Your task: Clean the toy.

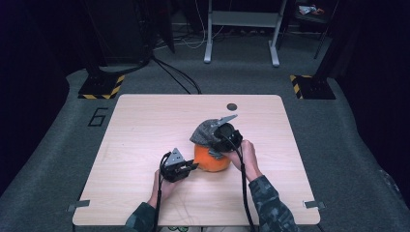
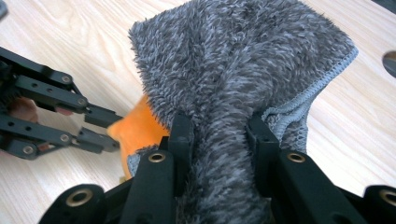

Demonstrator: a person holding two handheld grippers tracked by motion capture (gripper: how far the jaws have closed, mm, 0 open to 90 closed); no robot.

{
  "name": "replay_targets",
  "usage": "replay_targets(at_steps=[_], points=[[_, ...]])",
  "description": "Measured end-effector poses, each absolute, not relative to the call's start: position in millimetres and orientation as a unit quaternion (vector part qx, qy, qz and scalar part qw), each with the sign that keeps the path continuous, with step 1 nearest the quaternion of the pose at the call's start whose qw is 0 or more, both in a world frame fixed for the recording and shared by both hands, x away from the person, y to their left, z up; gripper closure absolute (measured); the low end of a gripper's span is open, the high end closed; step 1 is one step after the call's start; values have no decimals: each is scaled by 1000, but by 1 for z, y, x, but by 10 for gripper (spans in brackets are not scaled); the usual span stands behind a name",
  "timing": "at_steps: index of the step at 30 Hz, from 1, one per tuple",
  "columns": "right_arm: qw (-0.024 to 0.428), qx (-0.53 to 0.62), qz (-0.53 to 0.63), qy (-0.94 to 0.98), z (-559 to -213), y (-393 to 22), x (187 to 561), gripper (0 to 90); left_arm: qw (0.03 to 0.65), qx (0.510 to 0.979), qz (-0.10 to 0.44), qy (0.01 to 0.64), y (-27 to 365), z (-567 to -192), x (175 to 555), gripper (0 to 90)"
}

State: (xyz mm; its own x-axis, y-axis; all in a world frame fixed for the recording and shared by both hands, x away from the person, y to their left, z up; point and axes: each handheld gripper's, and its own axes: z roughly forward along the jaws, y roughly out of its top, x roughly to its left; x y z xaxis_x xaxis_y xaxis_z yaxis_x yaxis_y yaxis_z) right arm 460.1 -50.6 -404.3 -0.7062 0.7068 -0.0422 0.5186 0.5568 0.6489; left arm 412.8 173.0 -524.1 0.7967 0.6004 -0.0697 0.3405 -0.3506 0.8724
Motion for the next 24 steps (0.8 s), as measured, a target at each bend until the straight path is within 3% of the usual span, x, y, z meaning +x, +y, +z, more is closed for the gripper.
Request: replay_targets(at_steps=[24], points=[[128, 439, 323, 829, -430, -122, 458, 683, 493, 811, 129, 288, 173, -524, 413, 782]])
